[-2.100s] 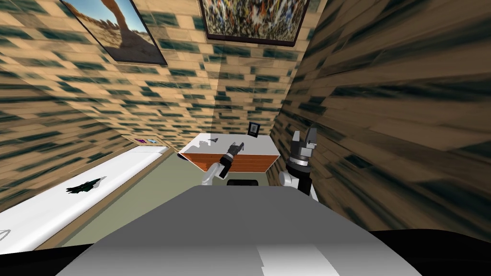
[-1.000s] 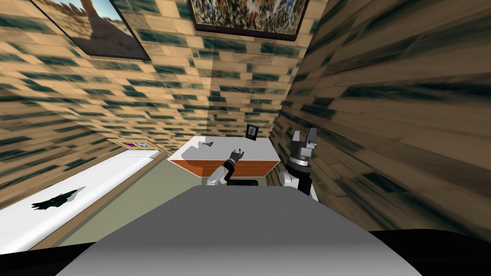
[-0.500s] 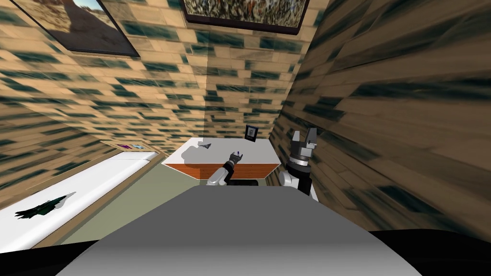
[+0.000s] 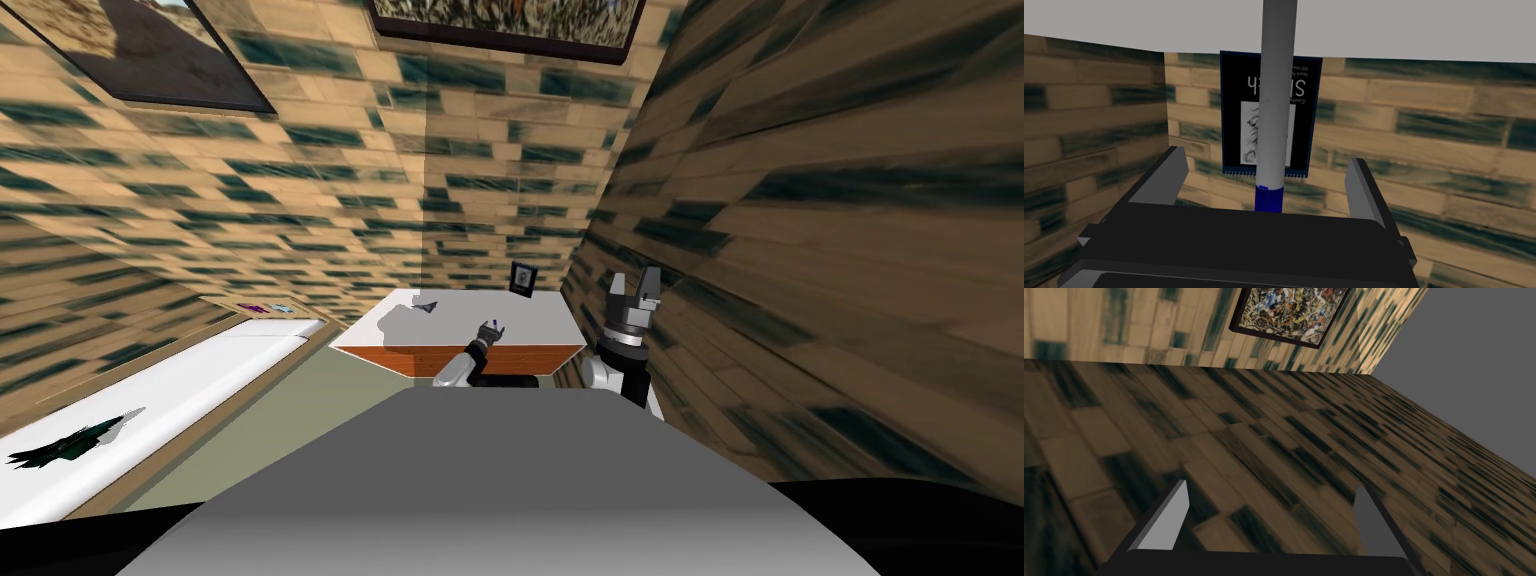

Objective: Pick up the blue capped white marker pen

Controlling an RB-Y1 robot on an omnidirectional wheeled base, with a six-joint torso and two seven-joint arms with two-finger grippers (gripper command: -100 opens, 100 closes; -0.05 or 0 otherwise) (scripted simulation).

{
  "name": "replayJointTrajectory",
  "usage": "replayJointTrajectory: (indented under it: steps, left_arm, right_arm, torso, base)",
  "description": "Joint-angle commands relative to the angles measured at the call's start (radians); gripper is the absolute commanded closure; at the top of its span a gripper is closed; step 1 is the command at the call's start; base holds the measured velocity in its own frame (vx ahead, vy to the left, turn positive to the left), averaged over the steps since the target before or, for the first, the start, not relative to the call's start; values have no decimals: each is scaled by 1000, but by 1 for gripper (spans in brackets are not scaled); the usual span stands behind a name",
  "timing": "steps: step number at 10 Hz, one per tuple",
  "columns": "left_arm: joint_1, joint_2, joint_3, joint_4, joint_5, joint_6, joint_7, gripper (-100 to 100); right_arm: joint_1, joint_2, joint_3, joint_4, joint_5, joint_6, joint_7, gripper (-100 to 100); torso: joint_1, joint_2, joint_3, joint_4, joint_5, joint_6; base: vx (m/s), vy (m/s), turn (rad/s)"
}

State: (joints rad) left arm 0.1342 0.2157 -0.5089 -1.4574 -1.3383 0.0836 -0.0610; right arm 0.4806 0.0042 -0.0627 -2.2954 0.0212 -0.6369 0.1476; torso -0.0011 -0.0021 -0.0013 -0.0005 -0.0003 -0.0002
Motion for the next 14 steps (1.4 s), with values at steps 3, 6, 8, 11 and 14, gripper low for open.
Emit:
replayJointTrajectory:
  steps: [3,6,8,11,14]
  left_arm:
    - [19,-24,1,-2,29,-21,-63,-100]
    - [38,-47,1,-5,57,-41,-129,-100]
    - [47,-59,2,-6,71,-52,-162,-100]
    - [57,-70,2,-7,86,-62,-194,-100]
    - [57,-70,2,-7,86,-62,-194,-100]
  right_arm:
    - [0,0,0,0,0,0,0,0]
    - [0,0,0,0,0,0,0,0]
    - [0,0,0,0,0,0,0,0]
    - [0,0,0,0,0,0,0,0]
    - [0,0,0,0,0,0,0,0]
  torso:
    - [1,1,1,0,0,0]
    - [0,3,2,1,0,0]
    - [-1,3,2,1,0,0]
    - [1,2,1,1,0,0]
    - [0,3,2,1,0,0]
  base:
    - [26,2,59]
    - [-4,-10,29]
    - [-4,-12,35]
    - [3,5,-14]
    - [-2,-6,17]
